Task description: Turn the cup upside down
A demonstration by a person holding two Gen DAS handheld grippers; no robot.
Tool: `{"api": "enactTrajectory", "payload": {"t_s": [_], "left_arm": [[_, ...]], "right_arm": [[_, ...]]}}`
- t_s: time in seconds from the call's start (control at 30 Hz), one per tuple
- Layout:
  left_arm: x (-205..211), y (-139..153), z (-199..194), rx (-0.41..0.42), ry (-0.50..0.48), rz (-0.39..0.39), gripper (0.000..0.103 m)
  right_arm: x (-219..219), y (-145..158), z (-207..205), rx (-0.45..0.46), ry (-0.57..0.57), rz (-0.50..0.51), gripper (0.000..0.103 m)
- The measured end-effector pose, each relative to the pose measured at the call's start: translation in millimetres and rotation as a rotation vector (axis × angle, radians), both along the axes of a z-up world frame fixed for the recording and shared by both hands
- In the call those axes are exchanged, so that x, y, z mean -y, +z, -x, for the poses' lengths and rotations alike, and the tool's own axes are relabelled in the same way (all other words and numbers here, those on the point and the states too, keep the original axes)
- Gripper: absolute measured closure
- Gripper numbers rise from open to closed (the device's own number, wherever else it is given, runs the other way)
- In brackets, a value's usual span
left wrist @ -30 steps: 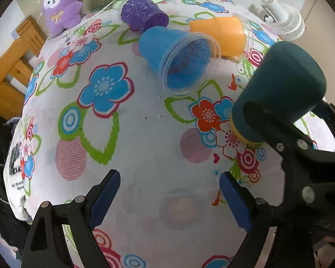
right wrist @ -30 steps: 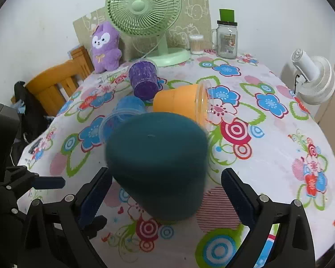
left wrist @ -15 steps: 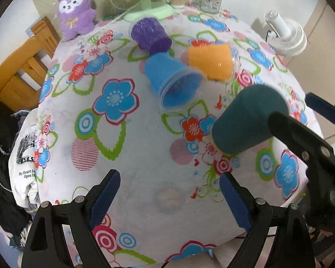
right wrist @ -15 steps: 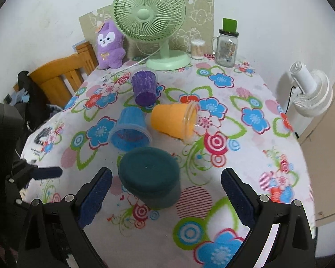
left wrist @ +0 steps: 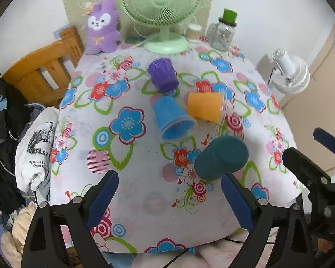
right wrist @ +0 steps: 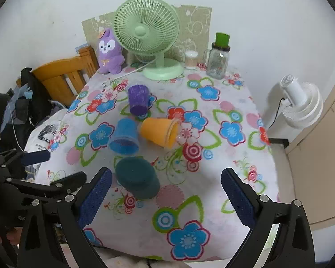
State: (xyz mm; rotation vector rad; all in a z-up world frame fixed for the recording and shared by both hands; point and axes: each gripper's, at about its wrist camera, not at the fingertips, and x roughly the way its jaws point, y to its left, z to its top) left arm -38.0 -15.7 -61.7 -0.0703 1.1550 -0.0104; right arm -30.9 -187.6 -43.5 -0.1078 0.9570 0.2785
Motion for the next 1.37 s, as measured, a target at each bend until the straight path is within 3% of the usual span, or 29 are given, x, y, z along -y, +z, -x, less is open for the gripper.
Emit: {"api": "enactTrajectory", "payload": {"t_s": [0.07,0.27,0.43,0.77,1.37], "left_arm": [[-2.9,10.0,3.6,0.032,0.057,-0.012,0.008],[-5.8,22.9,11.2,0.054,0.12,0.03,0.004],[0.3,28.0,16.6,0.074,0.114,0.031,0.004],[-2.4,40.1,20.5,0.131,0.145,0.023,0.0],[0.0,36.0,20.9,0.115,0.137,-0.011,0.0]], "right_arm": [[2.8,6.0,0.4,0.012,-0.04,0.02,0.004],[14.2,14.1,2.5,-0.052,-0.113,-0.055,0.004],[13.9,17.2,7.2,-0.039,-0.116,-0.014,0.004],[18.0,23.9,10.2,-0.01,-0.127,-0.03,0.004],[14.0,23.3,13.4,-0.014,-0.118,-0.019,0.004]]}}
